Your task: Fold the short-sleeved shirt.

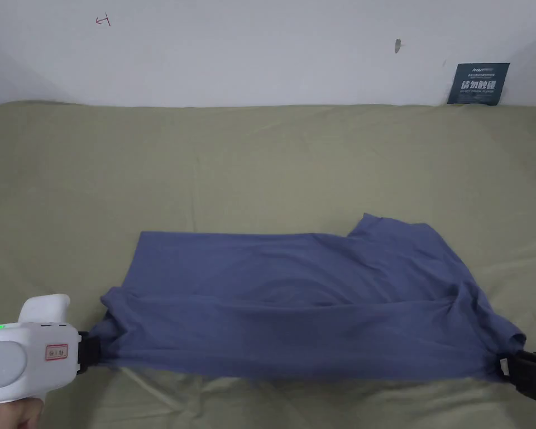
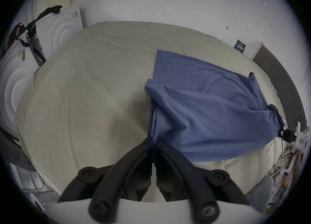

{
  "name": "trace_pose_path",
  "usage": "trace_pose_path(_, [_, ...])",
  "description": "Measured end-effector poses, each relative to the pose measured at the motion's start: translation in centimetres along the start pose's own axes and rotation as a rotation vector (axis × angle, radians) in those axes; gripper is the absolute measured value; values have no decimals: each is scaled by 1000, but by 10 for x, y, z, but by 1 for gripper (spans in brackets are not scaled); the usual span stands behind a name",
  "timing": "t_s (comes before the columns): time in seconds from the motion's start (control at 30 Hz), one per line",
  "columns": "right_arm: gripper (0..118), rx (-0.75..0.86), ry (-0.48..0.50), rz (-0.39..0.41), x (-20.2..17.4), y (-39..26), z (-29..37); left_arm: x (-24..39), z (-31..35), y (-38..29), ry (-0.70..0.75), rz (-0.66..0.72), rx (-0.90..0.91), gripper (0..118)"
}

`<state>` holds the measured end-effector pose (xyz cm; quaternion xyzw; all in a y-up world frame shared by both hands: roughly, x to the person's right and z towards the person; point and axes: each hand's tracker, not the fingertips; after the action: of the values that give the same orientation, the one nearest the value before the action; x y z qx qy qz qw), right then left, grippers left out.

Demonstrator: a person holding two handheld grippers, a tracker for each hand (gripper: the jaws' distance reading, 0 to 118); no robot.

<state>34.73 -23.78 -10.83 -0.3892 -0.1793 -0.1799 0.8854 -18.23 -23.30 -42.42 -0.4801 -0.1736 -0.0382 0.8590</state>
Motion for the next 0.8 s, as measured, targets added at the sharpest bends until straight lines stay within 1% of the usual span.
trace_pose_path(0.17, [13, -10, 5, -7, 0, -32, 30, -5, 28, -35, -8, 8, -7, 2])
trace_pose_path(0.23, [13, -19, 5, -14, 0, -47, 43, -8, 42, -53, -13, -10, -9, 2])
trace_pose_path(0.37, [13, -20, 23, -41, 1, -71, 68, -16, 62, -79, -17, 9, -12, 2])
trace_pose_path(0.43, [13, -19, 24, -39, -1, -81, 79, -19, 70, -89, -20, 13, -13, 2])
trace_pose_path(0.53, [13, -19, 27, -30, -3, -92, 87, -24, 77, -99, -29, 30, -18, 2])
trace_pose_path(0.63, [14, -25, 35, -33, 6, -93, 80, -29, 76, -104, -59, 52, -17, 2])
trace_pose_path(0.67, [23, -34, 38, -39, 6, -93, 79, -31, 74, -104, -79, 72, -23, 6])
trace_pose_path(0.7, [47, -36, 25, -36, 5, -93, 78, -32, 72, -104, -79, 78, -25, 22])
trace_pose_path(0.73, [84, -22, 9, -27, 4, -92, 79, -32, 73, -105, -67, 72, -12, 61])
trace_pose_path(0.77, [118, -8, 14, -13, 4, -91, 80, -32, 73, -105, -55, 64, -7, 110])
trace_pose_path(0.8, [118, 33, 43, -11, 4, -90, 84, -37, 73, -103, -40, 53, 14, 118])
